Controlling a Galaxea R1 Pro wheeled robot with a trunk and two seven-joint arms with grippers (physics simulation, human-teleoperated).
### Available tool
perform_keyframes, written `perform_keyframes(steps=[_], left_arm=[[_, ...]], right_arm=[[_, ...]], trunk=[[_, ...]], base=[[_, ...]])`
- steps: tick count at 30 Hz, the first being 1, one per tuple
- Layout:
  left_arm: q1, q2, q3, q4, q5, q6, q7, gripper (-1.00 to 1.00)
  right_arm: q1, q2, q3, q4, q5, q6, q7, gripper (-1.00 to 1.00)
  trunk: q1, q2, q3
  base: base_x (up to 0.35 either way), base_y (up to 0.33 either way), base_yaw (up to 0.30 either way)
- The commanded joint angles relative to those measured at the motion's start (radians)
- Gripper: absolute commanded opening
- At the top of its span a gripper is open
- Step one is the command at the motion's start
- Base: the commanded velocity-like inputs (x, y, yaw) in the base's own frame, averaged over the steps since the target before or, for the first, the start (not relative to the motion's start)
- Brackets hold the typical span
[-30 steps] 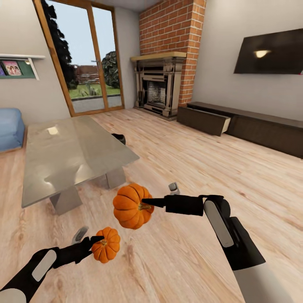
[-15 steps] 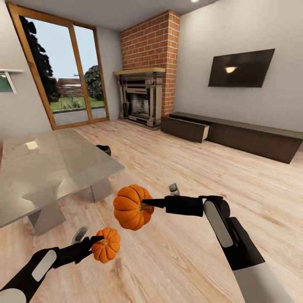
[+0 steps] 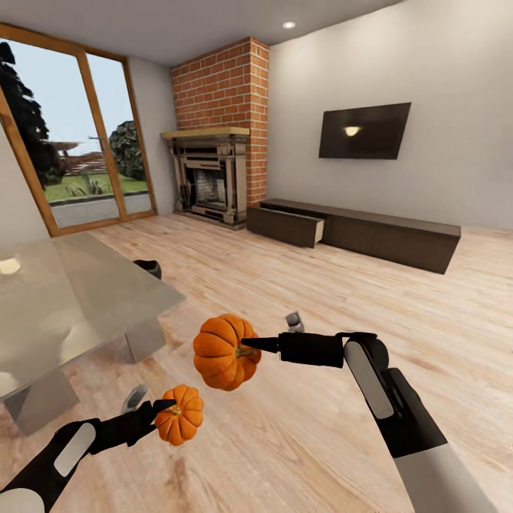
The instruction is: Place each of the two pumpkins and all three candles from the living room inside a cabinet in the living room (use any cabinet), then make sure every cabinet is closed, and position the cauldron so it is next to a table in the living room.
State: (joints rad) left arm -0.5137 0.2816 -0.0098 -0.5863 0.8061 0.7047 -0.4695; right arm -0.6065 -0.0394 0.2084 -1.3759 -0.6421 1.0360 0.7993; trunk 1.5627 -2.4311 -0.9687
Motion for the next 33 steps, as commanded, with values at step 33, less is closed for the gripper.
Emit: perform_keyframes(steps=[33], left_arm=[[0.000,-0.002,-0.001,-0.001,0.011,0.007,0.002,-1.00]], right_arm=[[-0.001,0.000,-0.073,0.047,-0.061,0.006,0.011,-1.00]], trunk=[[-0.123,0.224,0.109]], base=[[0.000,0.000,-0.200]])
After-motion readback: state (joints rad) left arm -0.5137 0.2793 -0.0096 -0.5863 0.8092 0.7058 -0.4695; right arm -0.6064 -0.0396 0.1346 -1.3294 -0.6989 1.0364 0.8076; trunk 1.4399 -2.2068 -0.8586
